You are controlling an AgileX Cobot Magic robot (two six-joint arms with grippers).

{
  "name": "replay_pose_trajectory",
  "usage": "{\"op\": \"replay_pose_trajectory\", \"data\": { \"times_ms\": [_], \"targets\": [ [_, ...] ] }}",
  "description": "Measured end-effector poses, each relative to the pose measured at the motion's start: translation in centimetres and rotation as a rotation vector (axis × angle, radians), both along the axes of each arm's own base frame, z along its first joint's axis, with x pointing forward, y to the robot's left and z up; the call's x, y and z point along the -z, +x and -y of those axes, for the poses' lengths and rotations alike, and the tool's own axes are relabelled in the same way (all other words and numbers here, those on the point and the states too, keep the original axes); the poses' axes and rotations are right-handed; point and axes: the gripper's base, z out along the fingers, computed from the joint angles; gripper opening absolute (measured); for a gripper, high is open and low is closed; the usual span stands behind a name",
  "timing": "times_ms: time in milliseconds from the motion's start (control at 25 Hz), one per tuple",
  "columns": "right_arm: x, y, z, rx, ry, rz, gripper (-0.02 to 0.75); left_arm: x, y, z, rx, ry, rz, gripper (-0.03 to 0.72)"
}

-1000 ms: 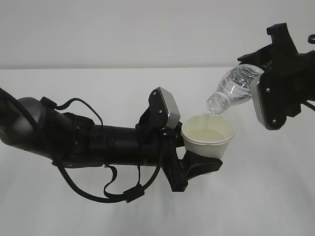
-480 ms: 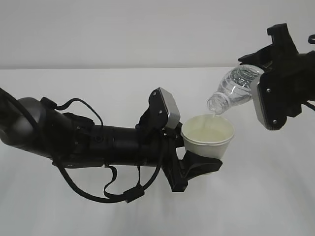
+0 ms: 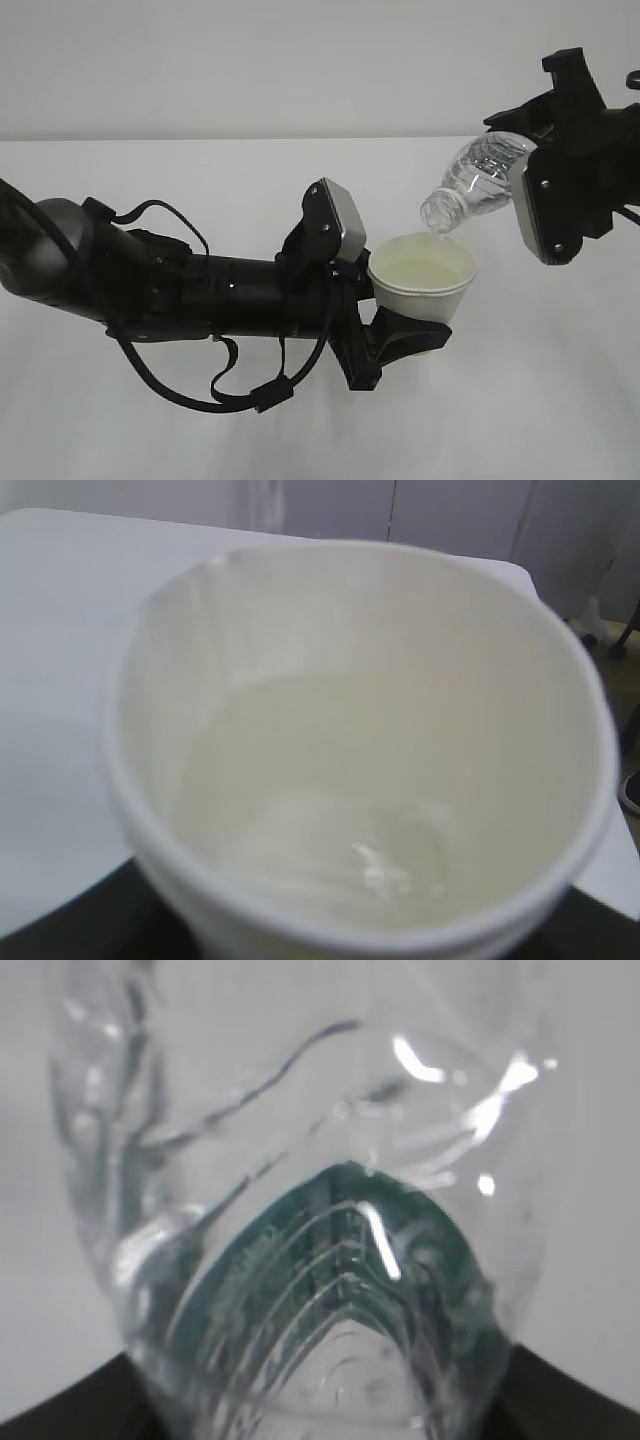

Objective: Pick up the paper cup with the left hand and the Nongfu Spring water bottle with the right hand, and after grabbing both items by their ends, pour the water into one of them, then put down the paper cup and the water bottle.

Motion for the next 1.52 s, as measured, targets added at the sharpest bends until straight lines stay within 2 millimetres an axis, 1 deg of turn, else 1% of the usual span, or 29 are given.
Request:
{"op": "replay_pose_trajectory", "data": {
  "times_ms": [1520],
  "targets": [
    [0.18,-0.06,-0.01,-0.004,-0.037,-0.008,0.403,0.07,0.03,-0.03,-0.004,0.009,0.000,0.454]
  ]
}}
